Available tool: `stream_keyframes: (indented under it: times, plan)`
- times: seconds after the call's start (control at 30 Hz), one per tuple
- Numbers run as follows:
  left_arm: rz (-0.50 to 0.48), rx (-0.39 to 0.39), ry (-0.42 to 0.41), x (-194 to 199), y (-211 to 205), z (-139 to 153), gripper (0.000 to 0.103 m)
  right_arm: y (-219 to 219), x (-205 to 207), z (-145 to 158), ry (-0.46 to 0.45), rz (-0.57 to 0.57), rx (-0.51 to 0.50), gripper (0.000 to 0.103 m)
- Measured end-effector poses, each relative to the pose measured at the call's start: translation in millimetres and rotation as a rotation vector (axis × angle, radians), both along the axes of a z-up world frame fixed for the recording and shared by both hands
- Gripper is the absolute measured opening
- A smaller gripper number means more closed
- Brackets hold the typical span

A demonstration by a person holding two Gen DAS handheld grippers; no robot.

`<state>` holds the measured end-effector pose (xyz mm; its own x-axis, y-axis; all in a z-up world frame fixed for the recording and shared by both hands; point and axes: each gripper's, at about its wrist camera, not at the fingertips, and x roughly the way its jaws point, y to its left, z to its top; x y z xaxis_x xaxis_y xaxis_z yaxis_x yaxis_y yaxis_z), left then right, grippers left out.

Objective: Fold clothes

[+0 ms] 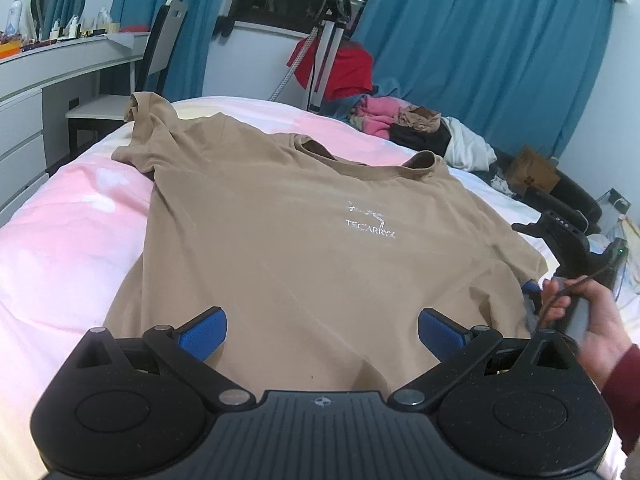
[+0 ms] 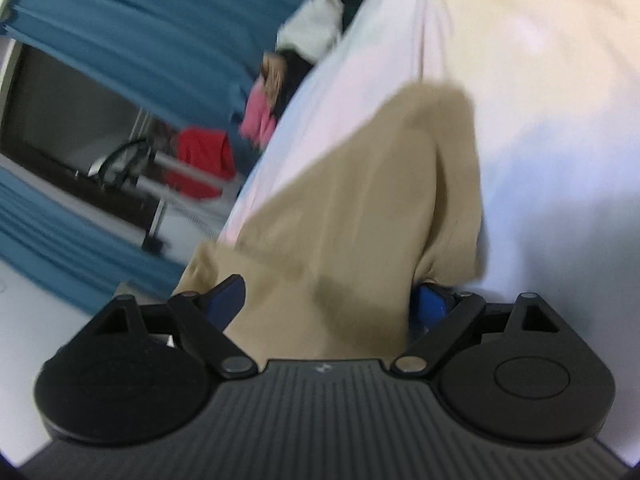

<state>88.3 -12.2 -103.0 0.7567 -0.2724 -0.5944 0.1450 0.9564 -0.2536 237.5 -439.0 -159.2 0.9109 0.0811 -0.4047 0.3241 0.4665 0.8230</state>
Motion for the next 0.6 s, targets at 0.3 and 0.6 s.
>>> stream_keyframes:
  times: [0.3,0.6]
  plan:
    - [-0.028,0.021,-0.012,5,-8,-7,0.103,-28,28,-4,-0.017,-0.124,-0.163,0.044]
    - [-0.026,0.062,-0.035,10,-8,-8,0.103,-51,22,26,-0.082,-0.195,-0.264,0.008]
